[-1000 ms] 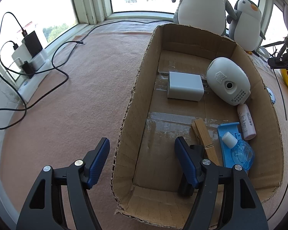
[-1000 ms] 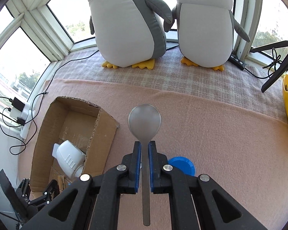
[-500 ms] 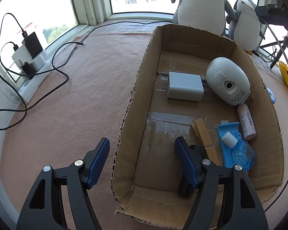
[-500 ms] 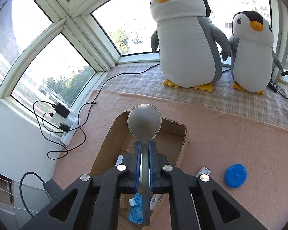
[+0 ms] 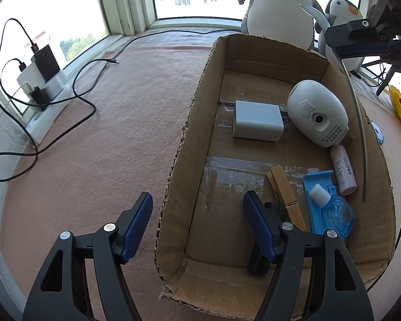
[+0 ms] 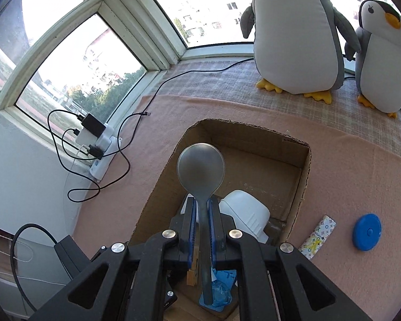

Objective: Organize rigid objects
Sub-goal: 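Lower the spoon into the box and open the right gripper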

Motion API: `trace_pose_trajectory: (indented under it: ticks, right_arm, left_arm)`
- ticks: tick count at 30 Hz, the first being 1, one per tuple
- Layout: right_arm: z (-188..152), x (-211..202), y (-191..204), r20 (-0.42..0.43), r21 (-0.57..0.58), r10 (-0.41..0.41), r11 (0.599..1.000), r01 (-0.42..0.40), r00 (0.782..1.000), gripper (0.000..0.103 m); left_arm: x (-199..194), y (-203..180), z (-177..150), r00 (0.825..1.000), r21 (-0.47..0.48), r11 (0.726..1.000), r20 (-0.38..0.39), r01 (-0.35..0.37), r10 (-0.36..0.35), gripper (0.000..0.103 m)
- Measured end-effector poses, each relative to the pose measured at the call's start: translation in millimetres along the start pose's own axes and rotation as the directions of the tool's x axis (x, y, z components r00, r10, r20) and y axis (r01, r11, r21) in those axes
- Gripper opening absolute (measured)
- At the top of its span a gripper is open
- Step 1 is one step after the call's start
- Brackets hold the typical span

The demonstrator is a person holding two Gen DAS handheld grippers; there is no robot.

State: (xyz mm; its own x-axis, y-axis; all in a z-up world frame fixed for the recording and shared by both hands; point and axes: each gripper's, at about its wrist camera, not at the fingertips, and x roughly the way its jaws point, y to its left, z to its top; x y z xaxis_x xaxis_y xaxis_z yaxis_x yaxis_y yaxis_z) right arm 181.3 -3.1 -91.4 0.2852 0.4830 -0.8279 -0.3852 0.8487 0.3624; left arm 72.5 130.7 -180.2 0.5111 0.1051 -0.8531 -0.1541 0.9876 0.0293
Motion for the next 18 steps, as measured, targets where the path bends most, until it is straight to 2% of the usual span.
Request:
trace_pose_trajectory:
  ticks: [1, 3, 5, 12, 18]
  right_arm:
    - [0, 1, -1, -0.005, 0.000, -0.002, 1.000, 0.002, 1.000, 0.013]
    - [-1, -1, -3, 0.001, 0.002, -0.005, 1.000, 0.005, 1.000, 0.043]
    - [-1, -7, -4, 0.028, -0.008, -0.027, 1.000, 0.028, 0.999, 0.052]
    - [0, -19, -12, 0.048, -0.036, -0.075, 0.996, 0.077, 0.996, 0.055]
    - [-2, -32, -32, 0.061, -0.014, -0.095, 0.995, 0.096, 0.994, 0.056]
  left_arm:
    - [0, 0, 0, 1.000, 0.000, 1.000, 0.000, 0.000, 0.000, 0.072]
    - [-1, 0, 0, 1.000, -0.001, 1.000, 0.000, -0.001, 0.001, 0.072]
    - [-1, 0, 0, 1.000, 0.000, 1.000, 0.000, -0.002, 0.002, 0.072]
    - [-1, 0, 1, 1.000, 0.003, 1.000, 0.002, -0.009, 0.009, 0.072]
    - [-2, -2, 0, 1.000, 0.008, 1.000, 0.003, -0.016, 0.016, 0.072]
